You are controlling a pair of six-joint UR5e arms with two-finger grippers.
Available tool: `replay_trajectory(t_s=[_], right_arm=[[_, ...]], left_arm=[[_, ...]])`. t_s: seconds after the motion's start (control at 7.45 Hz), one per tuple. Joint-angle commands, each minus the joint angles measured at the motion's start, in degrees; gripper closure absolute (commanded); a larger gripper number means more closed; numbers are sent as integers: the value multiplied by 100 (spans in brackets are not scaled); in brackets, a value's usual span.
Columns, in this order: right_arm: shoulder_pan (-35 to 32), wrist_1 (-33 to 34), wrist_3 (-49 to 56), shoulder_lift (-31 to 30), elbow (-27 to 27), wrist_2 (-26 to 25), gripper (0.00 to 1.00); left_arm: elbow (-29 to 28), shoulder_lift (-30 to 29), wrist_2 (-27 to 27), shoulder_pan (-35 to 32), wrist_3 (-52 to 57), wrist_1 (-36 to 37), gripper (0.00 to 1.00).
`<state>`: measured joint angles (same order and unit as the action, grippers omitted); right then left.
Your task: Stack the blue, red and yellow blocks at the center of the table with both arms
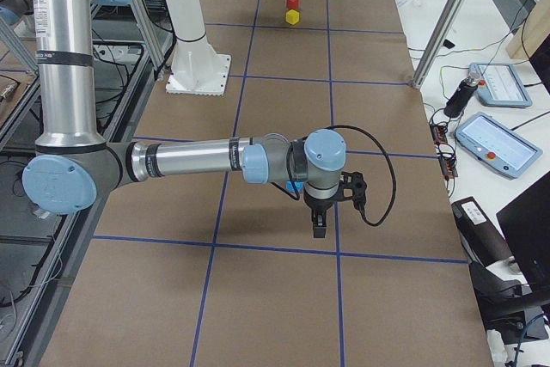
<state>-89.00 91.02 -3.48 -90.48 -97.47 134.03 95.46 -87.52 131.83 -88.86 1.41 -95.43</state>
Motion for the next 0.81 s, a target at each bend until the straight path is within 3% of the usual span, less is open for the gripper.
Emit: replay_trajectory(t_s=[0.0,0.54,0.67], right_arm=[[-4,-5,5,-22,-9,0,1],[22,-92,23,65,-123,-9,1],[92,-93,14,640,-97,-52,1]], left_arm=[[8,16,9,0,25,-19,0],[-140,-359,27,44,70,-28,0],[-220,-388,53,44,52,-46,0]])
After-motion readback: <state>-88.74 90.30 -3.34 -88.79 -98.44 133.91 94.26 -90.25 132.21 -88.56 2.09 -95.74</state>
